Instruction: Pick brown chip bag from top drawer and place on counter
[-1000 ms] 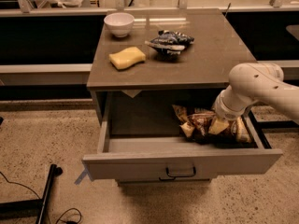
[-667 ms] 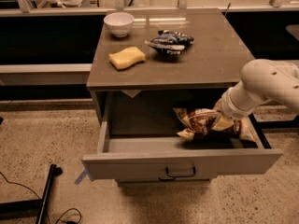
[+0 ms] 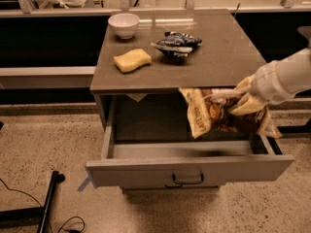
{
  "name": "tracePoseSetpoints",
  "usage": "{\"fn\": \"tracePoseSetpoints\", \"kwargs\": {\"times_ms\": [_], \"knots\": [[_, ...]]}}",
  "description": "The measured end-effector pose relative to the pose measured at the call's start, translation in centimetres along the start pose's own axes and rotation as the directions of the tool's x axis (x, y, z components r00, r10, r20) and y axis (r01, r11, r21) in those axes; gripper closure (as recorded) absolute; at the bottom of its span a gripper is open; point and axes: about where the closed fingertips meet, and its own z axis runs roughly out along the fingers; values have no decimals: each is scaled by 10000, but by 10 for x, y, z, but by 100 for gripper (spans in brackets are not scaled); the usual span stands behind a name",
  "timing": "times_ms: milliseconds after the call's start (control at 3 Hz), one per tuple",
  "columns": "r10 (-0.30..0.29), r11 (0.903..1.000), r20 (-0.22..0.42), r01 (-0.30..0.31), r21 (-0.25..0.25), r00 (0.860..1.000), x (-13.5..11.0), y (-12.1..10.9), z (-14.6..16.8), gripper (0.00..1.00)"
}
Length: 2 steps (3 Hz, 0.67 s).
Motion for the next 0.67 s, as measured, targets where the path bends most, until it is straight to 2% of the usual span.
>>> {"fn": "tracePoseSetpoints", "kwargs": {"times_ms": [333, 667], "knots": [[-11, 9996, 747, -10, 282, 9972, -30, -22, -59, 100], [-111, 9994, 741, 86, 344, 9972, -52, -56, -98, 100]]}}
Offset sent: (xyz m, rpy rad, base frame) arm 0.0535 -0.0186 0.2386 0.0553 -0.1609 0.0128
